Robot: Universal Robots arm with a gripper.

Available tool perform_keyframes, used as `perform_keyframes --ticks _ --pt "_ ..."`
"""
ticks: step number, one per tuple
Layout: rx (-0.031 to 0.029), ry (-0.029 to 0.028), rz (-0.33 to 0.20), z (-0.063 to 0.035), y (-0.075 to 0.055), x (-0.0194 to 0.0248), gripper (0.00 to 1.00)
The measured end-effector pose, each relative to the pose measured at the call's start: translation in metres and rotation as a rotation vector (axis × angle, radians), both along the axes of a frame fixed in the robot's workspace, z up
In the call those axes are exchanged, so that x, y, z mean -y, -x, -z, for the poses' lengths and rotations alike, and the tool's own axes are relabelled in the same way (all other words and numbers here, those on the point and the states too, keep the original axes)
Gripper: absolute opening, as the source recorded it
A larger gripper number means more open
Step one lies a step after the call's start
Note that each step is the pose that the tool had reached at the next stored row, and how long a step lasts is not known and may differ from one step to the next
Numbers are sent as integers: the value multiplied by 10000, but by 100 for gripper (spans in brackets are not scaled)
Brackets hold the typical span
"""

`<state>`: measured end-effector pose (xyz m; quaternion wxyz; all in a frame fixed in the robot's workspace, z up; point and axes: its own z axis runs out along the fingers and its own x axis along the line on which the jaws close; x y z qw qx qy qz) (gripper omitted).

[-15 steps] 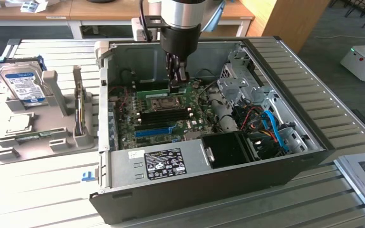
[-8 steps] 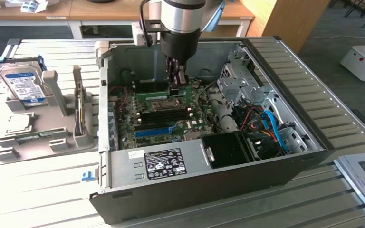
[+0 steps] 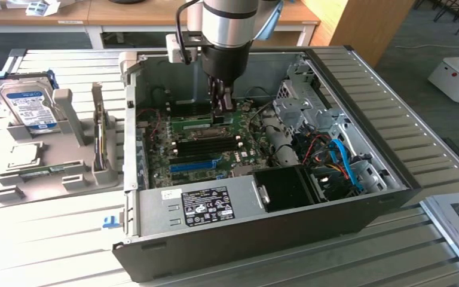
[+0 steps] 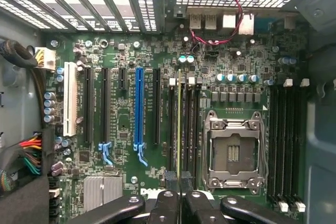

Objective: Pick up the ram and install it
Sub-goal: 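Insert the ram into the slot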

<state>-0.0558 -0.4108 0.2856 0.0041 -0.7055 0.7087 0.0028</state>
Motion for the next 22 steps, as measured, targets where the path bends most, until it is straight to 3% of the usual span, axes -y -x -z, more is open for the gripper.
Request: perform_keyframes --ticks 13,22 --pt "0 0 4 28 -7 0 12" --pt "-1 0 3 27 -85 0 12"
